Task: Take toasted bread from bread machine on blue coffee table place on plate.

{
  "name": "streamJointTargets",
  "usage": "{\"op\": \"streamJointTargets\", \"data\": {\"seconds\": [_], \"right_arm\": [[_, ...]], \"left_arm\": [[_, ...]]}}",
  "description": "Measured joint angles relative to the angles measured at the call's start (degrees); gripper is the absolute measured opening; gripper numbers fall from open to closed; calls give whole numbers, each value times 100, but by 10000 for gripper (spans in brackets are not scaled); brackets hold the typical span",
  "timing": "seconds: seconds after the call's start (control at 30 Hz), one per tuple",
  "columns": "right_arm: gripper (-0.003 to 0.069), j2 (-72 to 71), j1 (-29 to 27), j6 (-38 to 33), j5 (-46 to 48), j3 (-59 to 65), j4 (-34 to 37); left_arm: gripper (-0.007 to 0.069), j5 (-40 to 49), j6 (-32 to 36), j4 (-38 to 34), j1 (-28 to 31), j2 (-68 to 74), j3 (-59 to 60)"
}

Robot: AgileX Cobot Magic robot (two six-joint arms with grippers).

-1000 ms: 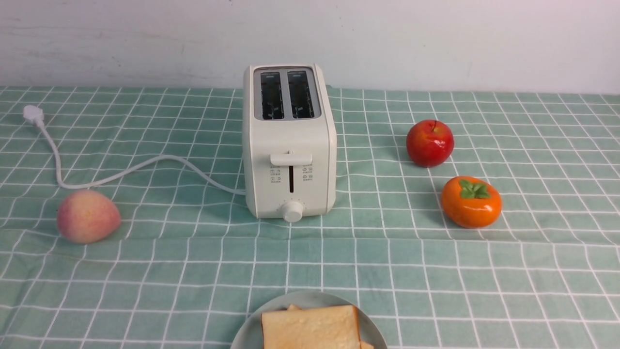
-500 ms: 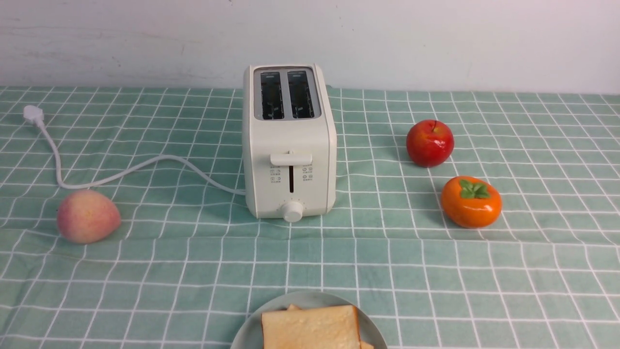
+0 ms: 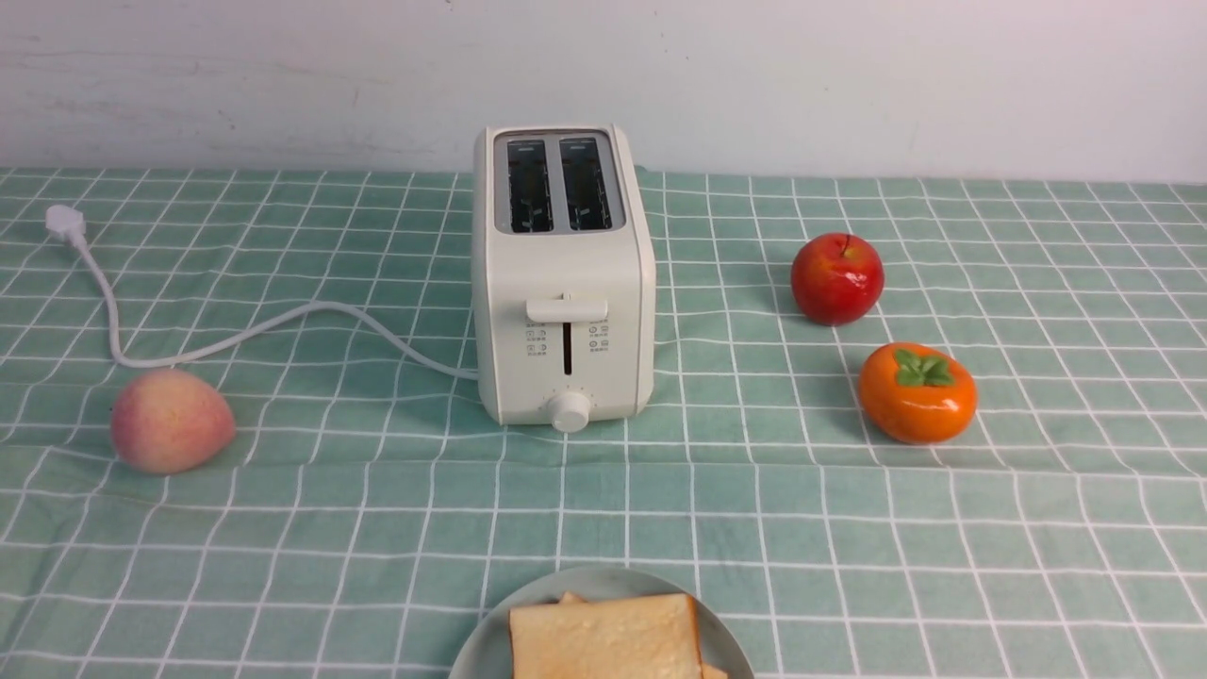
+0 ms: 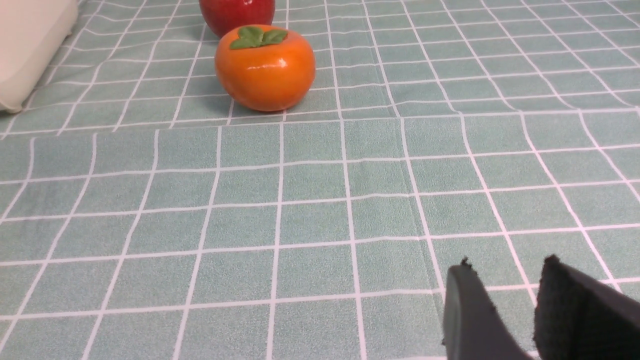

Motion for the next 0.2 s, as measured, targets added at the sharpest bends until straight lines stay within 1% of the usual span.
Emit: {"op": "streamJointTargets", "data": {"seconds": [0.2], "right_arm": [[218,0,0,0,0,0,0]], "left_arm": [[71,0,4,0,0,0,0]]}}
